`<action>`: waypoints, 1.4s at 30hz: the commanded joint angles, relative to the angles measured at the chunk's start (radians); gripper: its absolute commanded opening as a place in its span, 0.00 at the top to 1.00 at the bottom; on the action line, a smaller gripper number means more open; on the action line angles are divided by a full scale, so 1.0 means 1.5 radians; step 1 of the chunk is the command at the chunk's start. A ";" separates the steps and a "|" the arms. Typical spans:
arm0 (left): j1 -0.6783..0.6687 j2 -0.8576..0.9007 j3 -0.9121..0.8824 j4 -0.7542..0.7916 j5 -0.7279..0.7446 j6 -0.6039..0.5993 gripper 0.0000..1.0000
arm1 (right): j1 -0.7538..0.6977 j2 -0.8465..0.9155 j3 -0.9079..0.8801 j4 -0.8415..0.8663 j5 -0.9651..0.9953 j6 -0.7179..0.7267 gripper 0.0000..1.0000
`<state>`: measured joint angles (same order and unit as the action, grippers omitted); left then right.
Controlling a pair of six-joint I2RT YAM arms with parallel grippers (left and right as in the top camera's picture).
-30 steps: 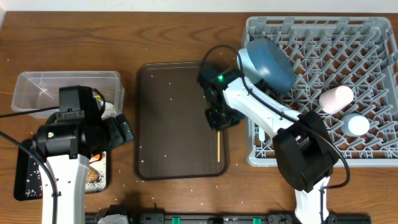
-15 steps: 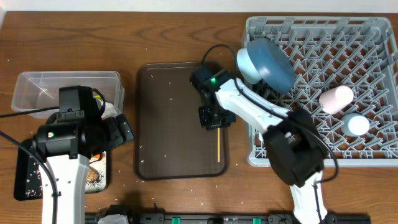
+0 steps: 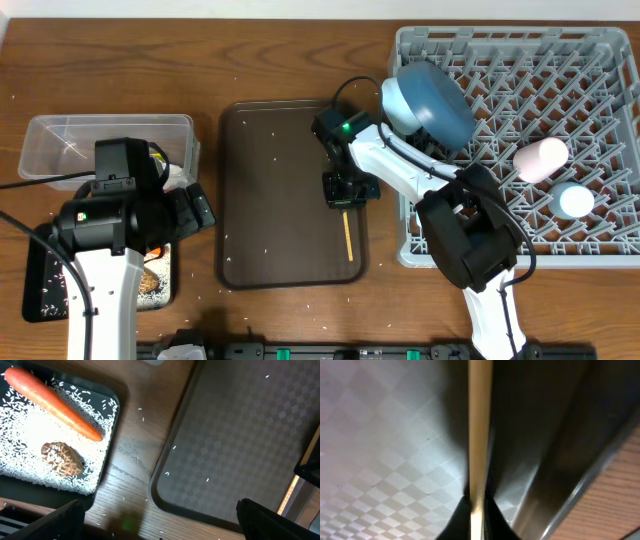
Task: Sort waste into correct bins and load items into the dishwasher rack
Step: 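Return the right gripper to the serving tray and grasp the wooden chopsticks, then carry the chopsticks right and insert them upright into the rack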
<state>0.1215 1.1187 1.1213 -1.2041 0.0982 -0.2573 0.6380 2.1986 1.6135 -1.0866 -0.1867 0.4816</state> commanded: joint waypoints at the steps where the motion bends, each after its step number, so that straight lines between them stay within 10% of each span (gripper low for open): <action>1: -0.002 0.003 0.001 -0.002 -0.001 0.009 0.02 | 0.008 0.025 0.001 0.003 -0.011 -0.035 0.99; 42: -0.002 0.003 0.001 -0.002 -0.001 0.009 0.02 | -0.075 -0.200 0.112 -0.410 0.080 -0.054 0.99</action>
<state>0.1215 1.1187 1.1213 -1.2045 0.0982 -0.2573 0.5480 1.9156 1.7885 -1.6920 -0.0921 0.4049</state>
